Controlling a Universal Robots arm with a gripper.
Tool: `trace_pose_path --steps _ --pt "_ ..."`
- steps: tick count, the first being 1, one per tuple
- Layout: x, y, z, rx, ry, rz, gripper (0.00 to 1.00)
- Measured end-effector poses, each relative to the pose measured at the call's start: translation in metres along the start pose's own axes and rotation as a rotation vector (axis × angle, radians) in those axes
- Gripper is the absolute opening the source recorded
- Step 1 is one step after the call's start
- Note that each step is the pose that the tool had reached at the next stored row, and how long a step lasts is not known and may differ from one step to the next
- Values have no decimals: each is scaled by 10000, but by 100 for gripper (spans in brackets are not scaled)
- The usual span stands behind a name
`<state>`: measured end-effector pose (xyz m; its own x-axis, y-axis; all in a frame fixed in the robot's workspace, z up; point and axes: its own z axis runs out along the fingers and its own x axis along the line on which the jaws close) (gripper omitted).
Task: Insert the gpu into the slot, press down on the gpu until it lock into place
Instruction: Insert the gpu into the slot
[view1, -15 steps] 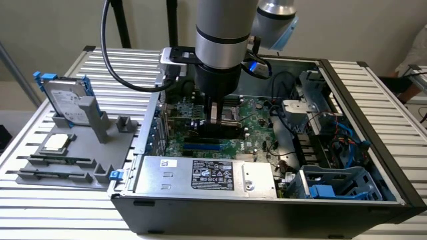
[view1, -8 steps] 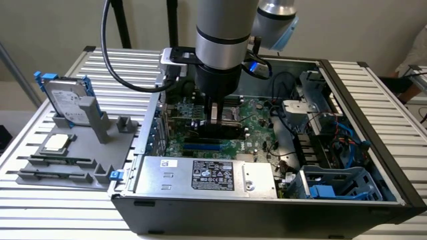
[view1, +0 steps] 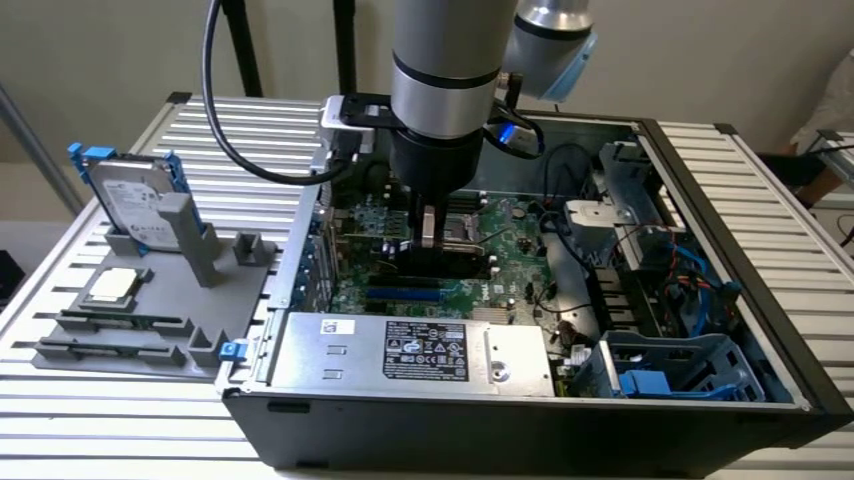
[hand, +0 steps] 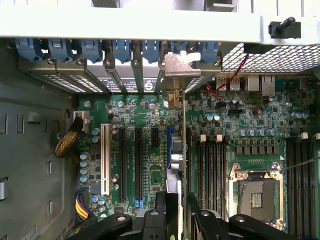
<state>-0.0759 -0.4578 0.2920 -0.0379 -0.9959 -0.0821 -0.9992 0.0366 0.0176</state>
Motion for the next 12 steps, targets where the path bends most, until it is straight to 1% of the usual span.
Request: trace_pose_path --steps 12 --pt "0 0 0 0 0 0 27"
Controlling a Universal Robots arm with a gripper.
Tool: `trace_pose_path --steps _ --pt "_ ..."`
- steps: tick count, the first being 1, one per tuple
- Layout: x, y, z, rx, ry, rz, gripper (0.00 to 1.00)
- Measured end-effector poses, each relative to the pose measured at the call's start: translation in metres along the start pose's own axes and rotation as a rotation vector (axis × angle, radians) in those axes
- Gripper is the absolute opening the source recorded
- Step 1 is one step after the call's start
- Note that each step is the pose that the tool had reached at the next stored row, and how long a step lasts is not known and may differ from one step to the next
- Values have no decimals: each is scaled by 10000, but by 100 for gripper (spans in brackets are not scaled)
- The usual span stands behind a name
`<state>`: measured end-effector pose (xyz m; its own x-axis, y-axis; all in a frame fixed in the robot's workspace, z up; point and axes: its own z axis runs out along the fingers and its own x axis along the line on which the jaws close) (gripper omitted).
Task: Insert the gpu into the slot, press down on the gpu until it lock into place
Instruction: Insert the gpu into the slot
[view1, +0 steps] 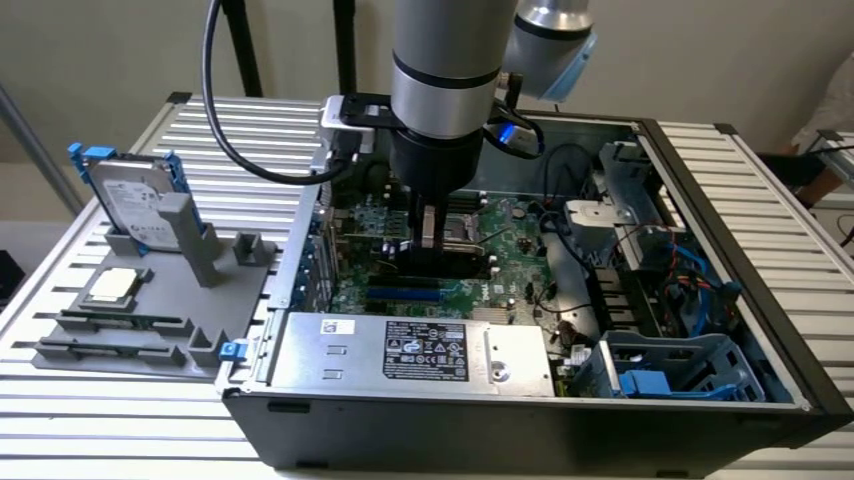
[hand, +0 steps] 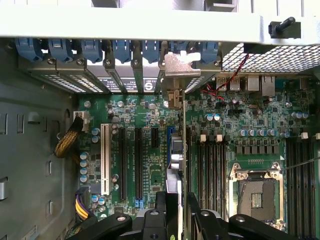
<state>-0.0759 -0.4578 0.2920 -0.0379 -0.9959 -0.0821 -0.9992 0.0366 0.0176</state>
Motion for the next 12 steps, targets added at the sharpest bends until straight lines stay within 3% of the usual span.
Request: trace_pose_path --steps 12 --pt "0 0 0 0 0 0 27"
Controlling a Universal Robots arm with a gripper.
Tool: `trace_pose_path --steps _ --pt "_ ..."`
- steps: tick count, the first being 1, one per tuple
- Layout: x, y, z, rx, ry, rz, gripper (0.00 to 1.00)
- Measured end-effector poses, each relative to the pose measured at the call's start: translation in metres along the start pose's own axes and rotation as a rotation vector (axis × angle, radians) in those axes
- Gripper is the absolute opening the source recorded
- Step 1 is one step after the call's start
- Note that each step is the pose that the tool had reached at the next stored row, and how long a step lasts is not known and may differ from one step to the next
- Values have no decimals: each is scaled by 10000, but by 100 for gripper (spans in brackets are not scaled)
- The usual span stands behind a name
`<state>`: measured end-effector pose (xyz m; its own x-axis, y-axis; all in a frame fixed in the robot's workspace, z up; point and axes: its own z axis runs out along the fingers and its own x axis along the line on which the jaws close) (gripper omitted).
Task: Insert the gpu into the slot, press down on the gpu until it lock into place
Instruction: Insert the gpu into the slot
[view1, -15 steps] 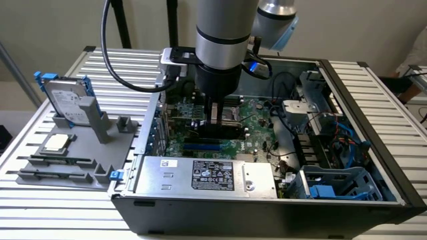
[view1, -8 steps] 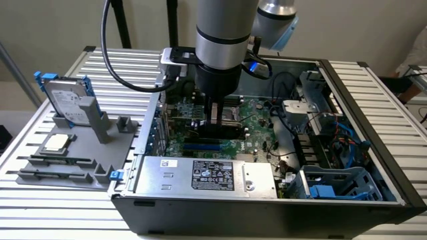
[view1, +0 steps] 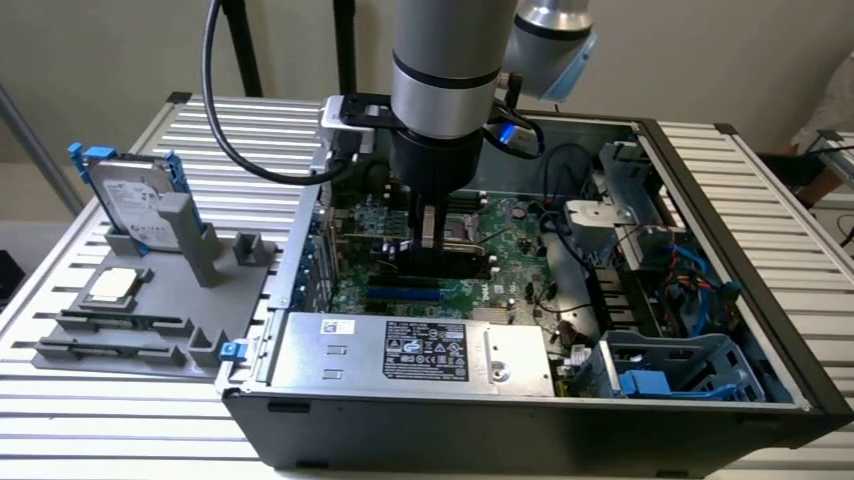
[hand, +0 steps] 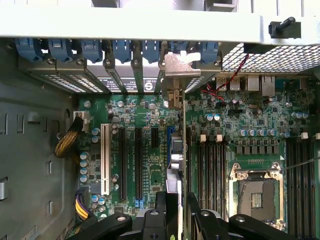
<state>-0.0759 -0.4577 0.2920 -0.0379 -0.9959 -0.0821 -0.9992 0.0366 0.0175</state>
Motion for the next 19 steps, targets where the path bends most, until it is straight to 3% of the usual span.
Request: trace_pose_path --steps 19 --pt "0 0 0 0 0 0 27"
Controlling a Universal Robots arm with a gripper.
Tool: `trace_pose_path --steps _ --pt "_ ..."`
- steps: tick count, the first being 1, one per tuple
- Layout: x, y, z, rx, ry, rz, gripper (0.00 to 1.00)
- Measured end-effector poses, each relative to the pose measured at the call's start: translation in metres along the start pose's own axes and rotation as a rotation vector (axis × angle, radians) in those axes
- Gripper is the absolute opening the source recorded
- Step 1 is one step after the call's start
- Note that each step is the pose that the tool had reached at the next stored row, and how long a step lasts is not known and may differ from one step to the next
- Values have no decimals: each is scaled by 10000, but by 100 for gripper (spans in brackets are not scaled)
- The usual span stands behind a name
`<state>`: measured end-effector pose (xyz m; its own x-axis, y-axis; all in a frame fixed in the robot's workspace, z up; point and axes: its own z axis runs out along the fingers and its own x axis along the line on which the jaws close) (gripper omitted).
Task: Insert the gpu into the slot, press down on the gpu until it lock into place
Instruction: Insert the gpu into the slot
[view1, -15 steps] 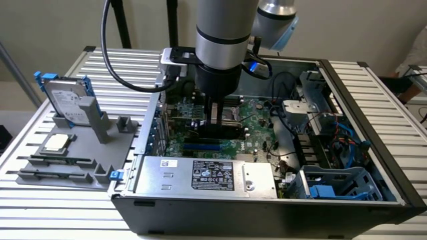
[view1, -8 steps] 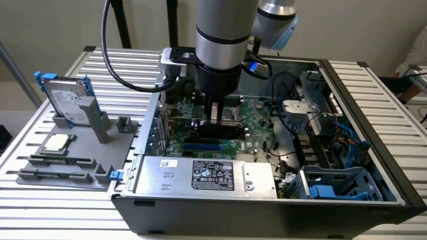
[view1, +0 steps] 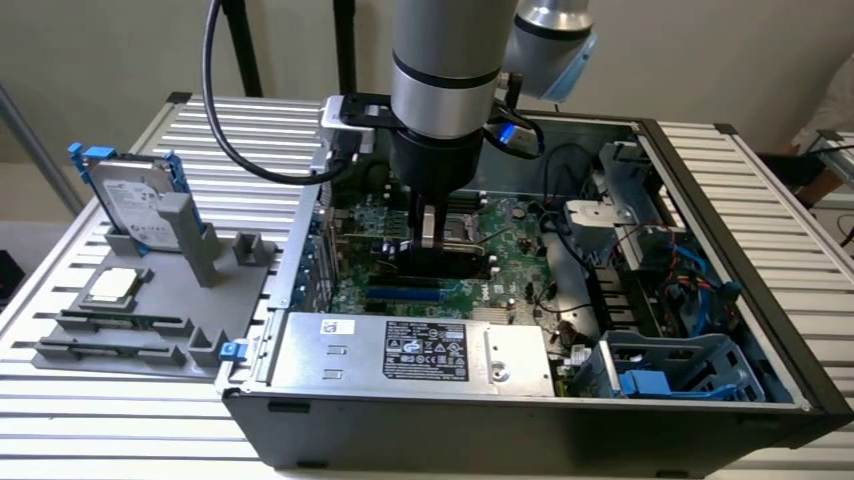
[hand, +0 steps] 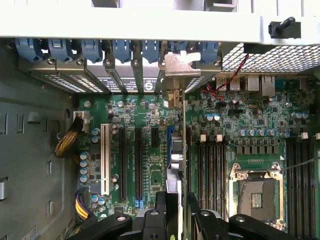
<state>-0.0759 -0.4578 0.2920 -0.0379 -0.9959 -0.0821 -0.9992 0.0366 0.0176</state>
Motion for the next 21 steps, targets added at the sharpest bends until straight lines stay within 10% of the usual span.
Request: trace_pose_path --steps 21 --pt "0 0 0 0 0 0 27"
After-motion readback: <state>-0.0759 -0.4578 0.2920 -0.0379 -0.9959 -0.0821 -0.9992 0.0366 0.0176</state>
